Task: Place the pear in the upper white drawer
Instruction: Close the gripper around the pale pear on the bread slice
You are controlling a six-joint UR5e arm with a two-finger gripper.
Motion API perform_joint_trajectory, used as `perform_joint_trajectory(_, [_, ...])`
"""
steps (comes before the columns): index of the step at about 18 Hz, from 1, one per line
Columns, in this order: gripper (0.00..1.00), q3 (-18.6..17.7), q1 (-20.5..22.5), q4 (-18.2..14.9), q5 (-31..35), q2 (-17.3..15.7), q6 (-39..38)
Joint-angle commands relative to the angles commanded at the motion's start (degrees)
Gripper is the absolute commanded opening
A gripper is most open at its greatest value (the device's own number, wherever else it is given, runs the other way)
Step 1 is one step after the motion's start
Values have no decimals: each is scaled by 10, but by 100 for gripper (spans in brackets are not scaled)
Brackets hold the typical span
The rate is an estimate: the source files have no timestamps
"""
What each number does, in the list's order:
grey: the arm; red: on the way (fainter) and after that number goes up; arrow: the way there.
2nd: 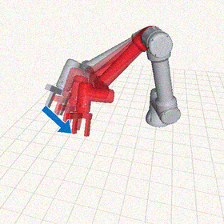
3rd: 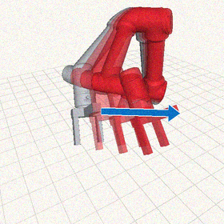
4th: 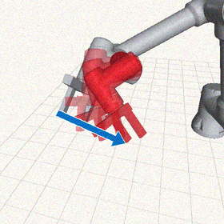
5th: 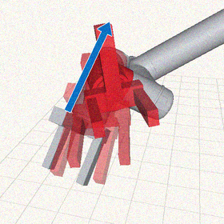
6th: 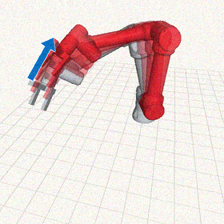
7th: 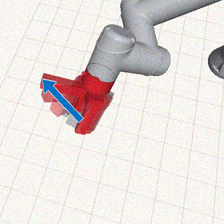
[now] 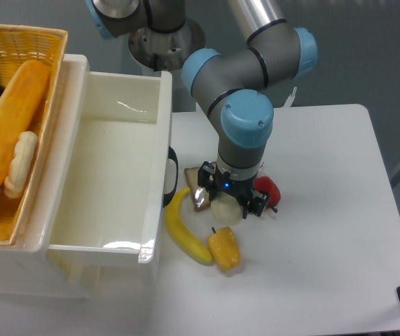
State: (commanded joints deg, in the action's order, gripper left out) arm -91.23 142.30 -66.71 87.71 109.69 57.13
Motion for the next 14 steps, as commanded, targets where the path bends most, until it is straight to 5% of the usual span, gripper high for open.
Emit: perform_joint_trajectory(14, [58,24,21,-4,-14,-19,-87])
